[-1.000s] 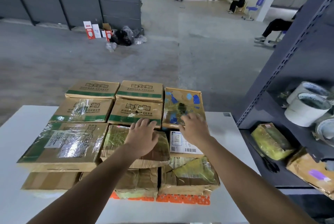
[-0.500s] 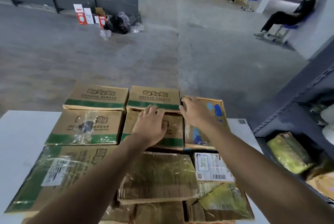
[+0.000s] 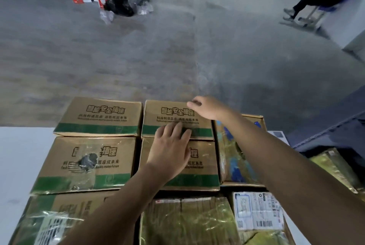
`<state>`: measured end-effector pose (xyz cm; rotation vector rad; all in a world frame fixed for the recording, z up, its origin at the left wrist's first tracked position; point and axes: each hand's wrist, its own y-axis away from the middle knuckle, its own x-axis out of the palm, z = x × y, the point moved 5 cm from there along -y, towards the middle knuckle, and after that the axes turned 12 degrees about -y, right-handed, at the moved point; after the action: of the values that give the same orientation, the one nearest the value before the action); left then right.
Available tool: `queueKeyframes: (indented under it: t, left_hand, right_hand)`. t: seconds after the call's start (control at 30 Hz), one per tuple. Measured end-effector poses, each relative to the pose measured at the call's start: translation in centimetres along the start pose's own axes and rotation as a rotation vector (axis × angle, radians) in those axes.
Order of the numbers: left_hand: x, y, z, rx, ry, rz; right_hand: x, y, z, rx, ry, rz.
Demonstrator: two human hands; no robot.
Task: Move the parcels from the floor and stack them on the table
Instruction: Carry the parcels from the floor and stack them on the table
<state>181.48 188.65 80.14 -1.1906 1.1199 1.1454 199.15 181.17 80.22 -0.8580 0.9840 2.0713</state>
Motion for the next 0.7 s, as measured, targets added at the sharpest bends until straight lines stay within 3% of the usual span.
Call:
queueKeyframes:
  t: [0.5,0.6,0.7]
  left_hand:
    - [-0.2,1.6,-1.2,0.0,-0.028,-0.062]
    - [0.0,1.6,-1.4,-0.016,-0.05,-0.057]
    - [-0.3,0.9,-1.5,-0.011,-0.058,-0.051]
  right_hand:
    - [0.2,0.6,-1.2,-0.061,0.087,0.177]
    - [0.4,1.3,-0.9,-0.106,0.177,0.113]
    - [-0.5,2.6,-0.7,-0.238,0.228,-0.072]
